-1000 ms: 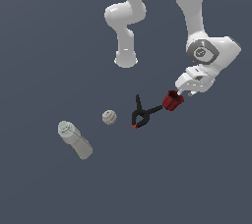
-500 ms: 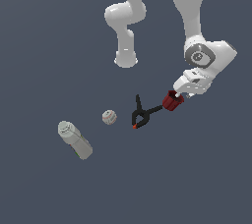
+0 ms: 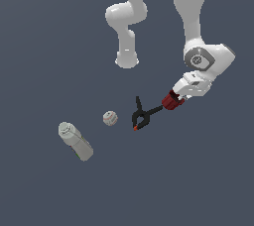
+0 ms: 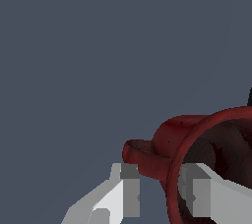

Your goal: Pick up a designated object from a clutter of objects.

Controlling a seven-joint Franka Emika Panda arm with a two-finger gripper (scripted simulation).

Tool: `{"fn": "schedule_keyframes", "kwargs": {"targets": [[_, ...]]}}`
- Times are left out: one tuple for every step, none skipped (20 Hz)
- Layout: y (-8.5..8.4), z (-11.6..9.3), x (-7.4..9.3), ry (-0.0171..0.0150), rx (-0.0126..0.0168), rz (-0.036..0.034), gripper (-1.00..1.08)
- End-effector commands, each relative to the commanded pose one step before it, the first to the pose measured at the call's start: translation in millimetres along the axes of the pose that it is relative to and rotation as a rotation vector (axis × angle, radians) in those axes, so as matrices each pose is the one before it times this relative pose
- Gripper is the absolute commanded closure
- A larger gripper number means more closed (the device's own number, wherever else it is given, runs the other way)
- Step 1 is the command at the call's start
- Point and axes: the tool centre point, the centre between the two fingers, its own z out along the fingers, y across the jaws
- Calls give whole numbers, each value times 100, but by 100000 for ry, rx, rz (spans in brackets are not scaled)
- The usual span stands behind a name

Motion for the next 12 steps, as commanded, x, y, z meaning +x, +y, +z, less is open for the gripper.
{"fn": "schedule_keyframes", "kwargs": {"targets": [[111, -17, 89, 81, -41, 212, 108], [0, 0, 0, 0, 0, 0, 108], [0, 0, 0, 0, 0, 0, 108], [0, 0, 0, 0, 0, 0, 108], [-130, 16, -91, -64, 75, -253, 108], [23, -7, -5, 0, 0, 0, 108], [70, -22, -16, 0, 0, 0, 108], [117, -37, -27, 0, 0, 0, 108], [164, -51, -37, 0, 0, 0, 108], [210, -66, -48, 0, 0, 0, 108], [257, -81, -59, 0, 0, 0, 108], [303, -96, -69, 0, 0, 0, 108]]}}
